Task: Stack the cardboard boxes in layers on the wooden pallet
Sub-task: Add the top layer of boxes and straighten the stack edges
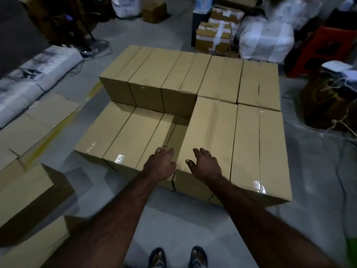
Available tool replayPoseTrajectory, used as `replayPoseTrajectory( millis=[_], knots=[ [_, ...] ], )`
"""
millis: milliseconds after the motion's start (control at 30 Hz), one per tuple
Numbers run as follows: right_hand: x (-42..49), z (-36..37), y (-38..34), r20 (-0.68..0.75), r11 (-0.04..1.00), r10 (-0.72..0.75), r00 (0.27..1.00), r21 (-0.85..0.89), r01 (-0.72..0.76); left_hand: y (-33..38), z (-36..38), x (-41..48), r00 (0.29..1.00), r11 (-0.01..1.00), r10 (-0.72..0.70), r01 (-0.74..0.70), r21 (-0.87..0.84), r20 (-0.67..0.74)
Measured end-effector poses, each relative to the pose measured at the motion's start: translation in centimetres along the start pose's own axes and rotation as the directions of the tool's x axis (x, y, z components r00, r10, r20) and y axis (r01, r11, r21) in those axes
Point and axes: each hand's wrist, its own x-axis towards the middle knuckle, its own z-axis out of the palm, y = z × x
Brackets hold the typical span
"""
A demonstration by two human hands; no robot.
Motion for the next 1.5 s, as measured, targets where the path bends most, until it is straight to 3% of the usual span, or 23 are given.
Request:
replayPoseTrajectory(
  millis=[167, 400, 533, 633, 767, 900, 1033, 1100, 1200, 1333, 1500],
  knots=[
    [-1.2, 4.2, 2.5, -0.036, 0.992, 0.128, 0.991, 0.004, -0.128, -1.5, 4.9, 2.2, 0.998, 0.986, 0.058, -0.054, -0.156, 0.025],
    [-4.9, 12.6, 8.4, -0.318, 0.944, 0.324, 0.891, 0.176, -0.280, -6.6, 14.3, 3.0, 0.981, 0.877, -0.192, 0.182, -0.446, 0.022],
    [-4.1, 17.8, 11.5, -0.540, 0.980, 0.163, 0.826, -0.009, -0.199, -6.8, 20.6, 5.5, 0.974, 0.808, -0.194, 0.093, -0.582, -0.114],
    [-2.9, 21.3, 13.9, -0.681, 0.980, 0.080, 0.728, -0.078, -0.181, -7.6, 25.8, 8.1, 0.970, 0.782, -0.145, -0.007, -0.623, -0.193],
    [-0.6, 24.7, 16.1, -0.821, 0.989, -0.034, 0.570, -0.110, -0.100, -11.0, 32.5, 12.5, 0.969, 0.933, 0.100, -0.169, -0.316, -0.224],
    [1.5, 26.7, 17.7, -0.907, 0.982, -0.156, 0.392, -0.185, -0.037, -13.3, 38.4, 15.5, 0.958, 0.962, 0.125, -0.181, -0.206, -0.258],
    [3.1, 27.7, 18.7, -0.928, 0.967, -0.235, 0.290, -0.253, -0.027, -14.2, 43.5, 16.8, 0.935, 0.854, 0.063, -0.232, -0.466, -0.350],
    [3.6, 28.0, 19.4, -0.928, 0.954, -0.280, 0.245, -0.298, -0.041, -14.0, 44.9, 17.0, 0.892, 0.835, 0.048, -0.283, -0.472, -0.449],
    [4.1, 28.1, 20.3, -0.921, 0.937, -0.330, 0.209, -0.346, -0.045, -14.2, 45.9, 17.8, 0.842, 0.842, 0.034, -0.314, -0.439, -0.538],
    [4.1, 28.6, 20.2, -0.907, 0.923, -0.361, 0.217, -0.382, -0.057, -14.0, 46.8, 17.6, 0.808, 0.826, 0.051, -0.364, -0.430, -0.587],
    [4.3, 28.6, 19.5, -0.915, 0.931, -0.341, 0.216, -0.360, -0.055, -12.3, 46.3, 15.9, 0.727, 0.735, 0.024, -0.478, -0.481, -0.686]
  ],
)
